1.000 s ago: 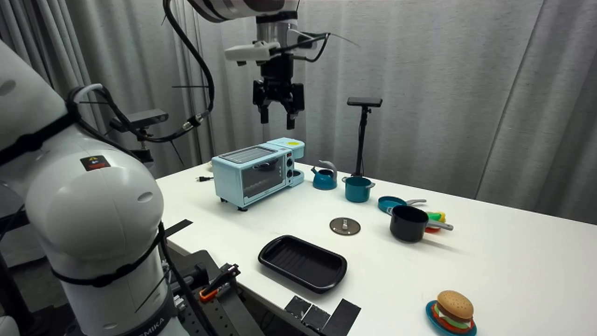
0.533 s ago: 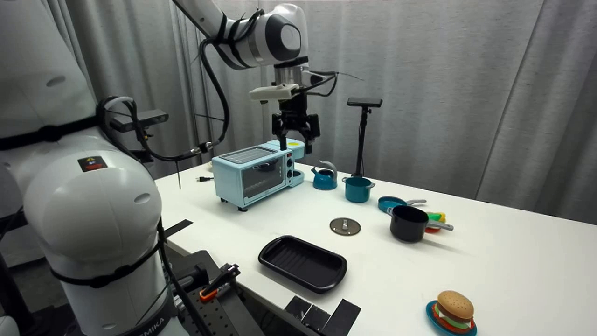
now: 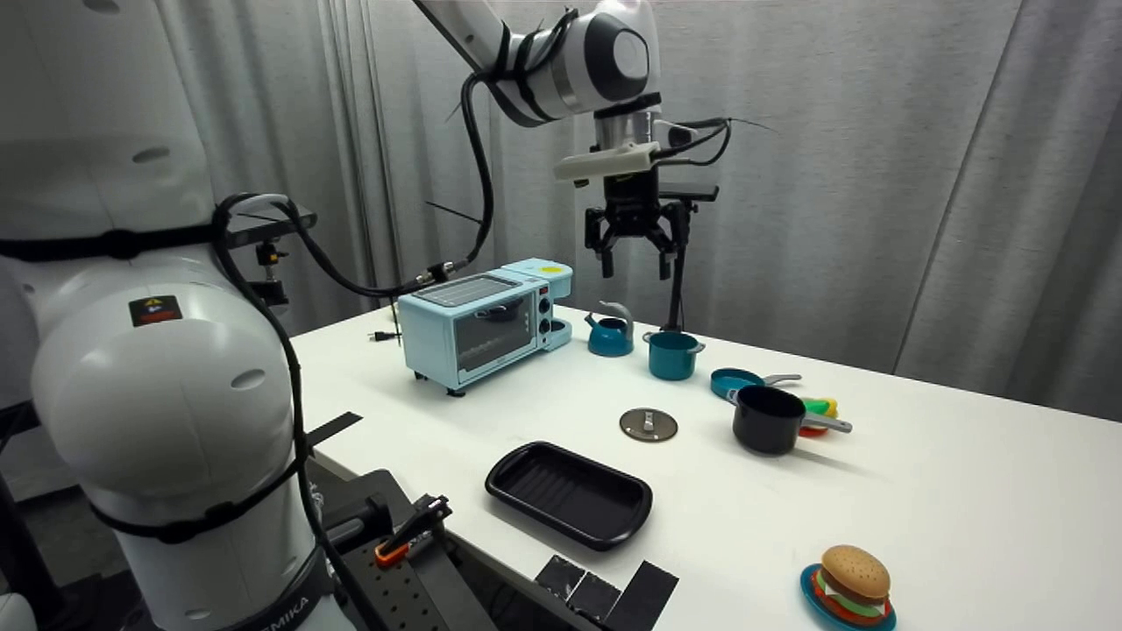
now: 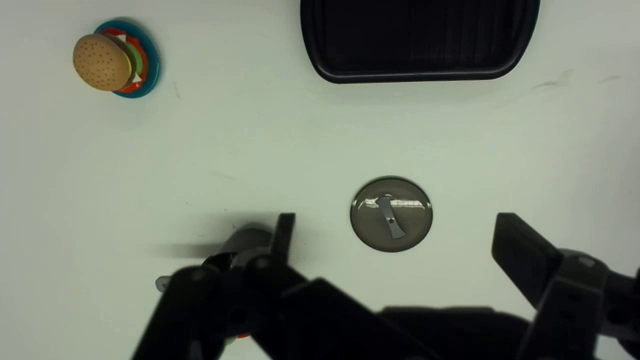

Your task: Put the lid on the blue pot

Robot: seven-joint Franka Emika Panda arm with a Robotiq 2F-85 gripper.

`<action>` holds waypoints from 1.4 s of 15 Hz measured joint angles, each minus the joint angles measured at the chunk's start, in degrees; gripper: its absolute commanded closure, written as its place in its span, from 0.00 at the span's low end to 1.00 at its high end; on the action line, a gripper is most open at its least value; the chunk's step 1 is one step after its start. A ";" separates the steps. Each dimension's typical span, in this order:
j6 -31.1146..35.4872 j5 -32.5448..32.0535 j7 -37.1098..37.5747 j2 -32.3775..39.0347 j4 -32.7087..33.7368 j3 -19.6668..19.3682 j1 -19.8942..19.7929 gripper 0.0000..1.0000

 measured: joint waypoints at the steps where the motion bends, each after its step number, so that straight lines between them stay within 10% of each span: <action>1: 0.04 0.00 -1.72 1.75 1.59 -0.40 -0.09 0.00; 21: 2.47 0.30 -9.28 14.67 11.01 -0.96 -0.20 0.00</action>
